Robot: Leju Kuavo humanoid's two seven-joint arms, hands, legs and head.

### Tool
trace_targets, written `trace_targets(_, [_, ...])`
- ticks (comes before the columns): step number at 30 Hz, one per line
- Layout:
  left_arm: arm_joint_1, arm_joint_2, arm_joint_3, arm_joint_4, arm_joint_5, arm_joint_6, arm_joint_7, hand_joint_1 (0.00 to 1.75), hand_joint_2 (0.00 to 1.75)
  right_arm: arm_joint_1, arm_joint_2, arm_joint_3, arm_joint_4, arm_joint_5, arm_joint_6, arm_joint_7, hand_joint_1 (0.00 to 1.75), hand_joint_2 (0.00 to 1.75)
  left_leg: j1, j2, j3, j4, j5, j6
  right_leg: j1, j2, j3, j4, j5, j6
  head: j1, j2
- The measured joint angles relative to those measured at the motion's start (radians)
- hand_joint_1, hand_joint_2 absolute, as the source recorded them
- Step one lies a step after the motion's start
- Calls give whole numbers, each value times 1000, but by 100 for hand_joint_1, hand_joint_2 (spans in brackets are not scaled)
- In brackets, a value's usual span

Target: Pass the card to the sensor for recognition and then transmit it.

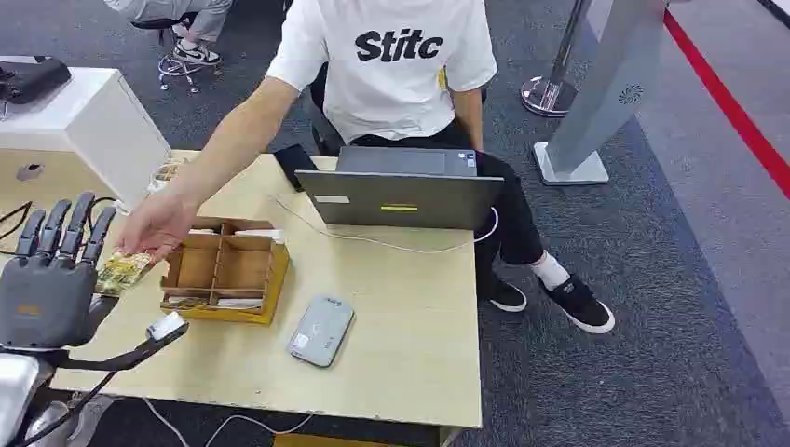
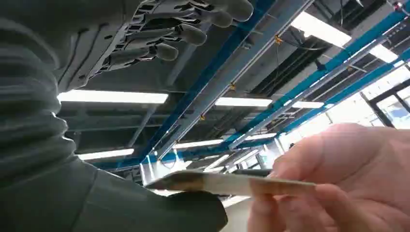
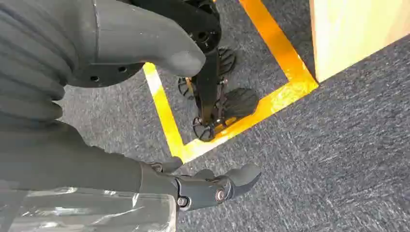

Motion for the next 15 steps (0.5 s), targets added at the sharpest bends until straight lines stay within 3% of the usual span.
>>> trace_targets(3, [-13, -16, -4, 0, -5, 13, 2, 0, 175, 0, 0, 6, 0, 8, -5, 1, 0, 175, 0, 0, 0, 0, 0, 0, 0, 0, 0, 0, 0, 0, 0, 0])
trace_targets(4, [-17, -21, -4, 0, -7, 15, 2, 24, 175, 0, 0, 7, 0, 9, -6, 2, 0, 175, 0, 0, 0, 0, 0, 0, 0, 0, 0, 0, 0, 0, 0, 0])
trace_targets(5, [-20, -24, -5, 0, -10, 17, 2, 173, 175, 0, 0, 7, 0, 10, -7, 3, 0, 175, 0, 0, 0, 0, 0, 0, 0, 0, 0, 0, 0, 0, 0, 0])
trace_targets(15, [-26, -56, -5, 0, -12, 31, 2, 175, 175, 0, 0, 9, 0, 25, -18, 6, 0, 175, 0, 0, 0, 0, 0, 0, 0, 0, 0, 0, 0, 0, 0, 0])
